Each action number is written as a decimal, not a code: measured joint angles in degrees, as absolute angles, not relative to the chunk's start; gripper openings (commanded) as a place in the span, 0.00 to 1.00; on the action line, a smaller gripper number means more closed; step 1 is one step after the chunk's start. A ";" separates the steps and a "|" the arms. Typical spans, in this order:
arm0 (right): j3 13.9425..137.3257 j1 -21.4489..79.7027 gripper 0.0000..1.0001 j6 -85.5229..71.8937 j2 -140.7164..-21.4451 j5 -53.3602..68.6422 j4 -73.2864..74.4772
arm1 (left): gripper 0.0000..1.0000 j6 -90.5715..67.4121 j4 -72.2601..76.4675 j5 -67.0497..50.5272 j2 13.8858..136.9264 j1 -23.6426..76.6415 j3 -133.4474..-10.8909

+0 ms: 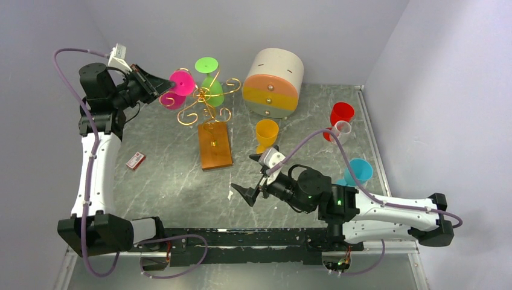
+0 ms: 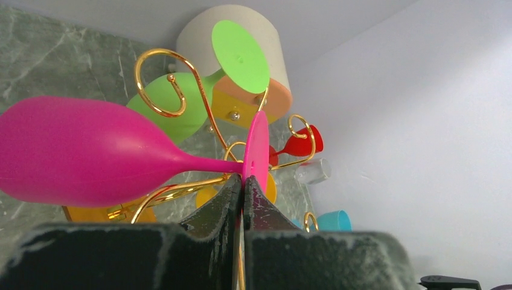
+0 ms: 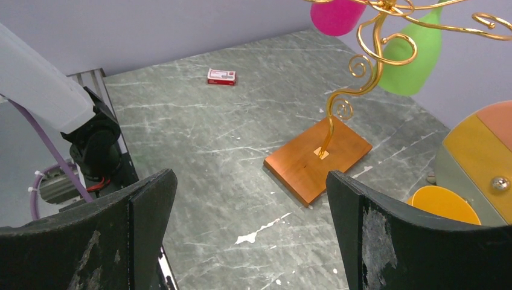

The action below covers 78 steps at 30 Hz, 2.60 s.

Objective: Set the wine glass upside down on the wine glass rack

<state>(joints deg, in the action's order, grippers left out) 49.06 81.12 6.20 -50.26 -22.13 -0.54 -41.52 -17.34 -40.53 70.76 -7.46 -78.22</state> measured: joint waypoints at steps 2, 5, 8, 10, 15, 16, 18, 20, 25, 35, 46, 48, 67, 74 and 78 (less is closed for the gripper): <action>49.06 81.12 1.00 6.20 -50.59 -22.17 -0.56 | 0.07 -41.52 -17.32 -41.47 71.66 -7.70 -78.22; 49.08 81.12 1.00 6.22 -50.92 -22.26 -0.56 | 0.07 -41.52 -17.26 -42.61 72.77 -7.92 -78.22; 49.10 81.12 1.00 6.22 -51.16 -22.31 -0.56 | 0.07 -41.63 -16.03 -43.77 73.43 -8.05 -78.22; 49.12 81.12 1.00 6.22 -51.29 -22.28 -0.56 | 0.07 -41.78 -15.05 -44.31 73.91 -8.10 -78.26; 49.25 81.12 1.00 6.24 -51.35 -22.31 -0.58 | 0.07 -42.52 -12.75 -45.91 76.20 -8.10 -78.61; 49.41 81.12 1.00 6.24 -51.44 -22.28 -0.56 | 0.07 -42.94 -12.32 -46.26 76.64 -8.10 -78.59; 49.74 81.12 1.00 6.39 -51.70 -22.28 -0.56 | 0.07 -43.72 -11.33 -46.83 77.34 -8.10 -78.59; 49.91 81.12 1.00 6.50 -51.88 -22.31 -0.56 | 0.07 -44.49 -10.26 -47.16 77.71 -8.10 -78.61; 49.93 81.12 1.00 6.68 -52.01 -22.33 -0.56 | 0.07 -45.65 -8.23 -47.66 78.72 -8.12 -79.22; 49.93 81.12 1.00 6.68 -51.31 -22.74 -0.56 | 0.07 -46.63 -5.93 -48.23 81.71 -9.50 -79.59; 49.93 81.12 1.00 7.03 -51.27 -22.72 -0.56 | 0.07 -47.44 -4.58 -49.30 84.66 -9.56 -81.14; 49.93 81.12 1.00 7.40 -51.27 -22.74 -0.56 | 0.07 -47.70 -4.01 -49.36 85.01 -9.56 -81.17; 50.78 81.12 1.00 8.19 -50.50 -22.81 -0.05 | 0.07 -49.91 -0.64 -49.23 87.02 -10.63 -82.19; 50.78 81.12 1.00 8.16 -50.06 -22.94 -0.05 | 0.07 -50.19 -0.03 -48.73 87.02 -11.86 -82.13; 50.78 81.12 1.00 8.14 -49.78 -22.96 -0.03 | 0.07 -50.87 0.25 -48.80 87.02 -12.23 -82.04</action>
<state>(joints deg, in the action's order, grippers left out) 50.78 81.12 8.14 -49.78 -22.96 -0.03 -50.87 0.25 -48.80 87.02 -12.23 -82.04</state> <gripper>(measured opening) 0.997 0.071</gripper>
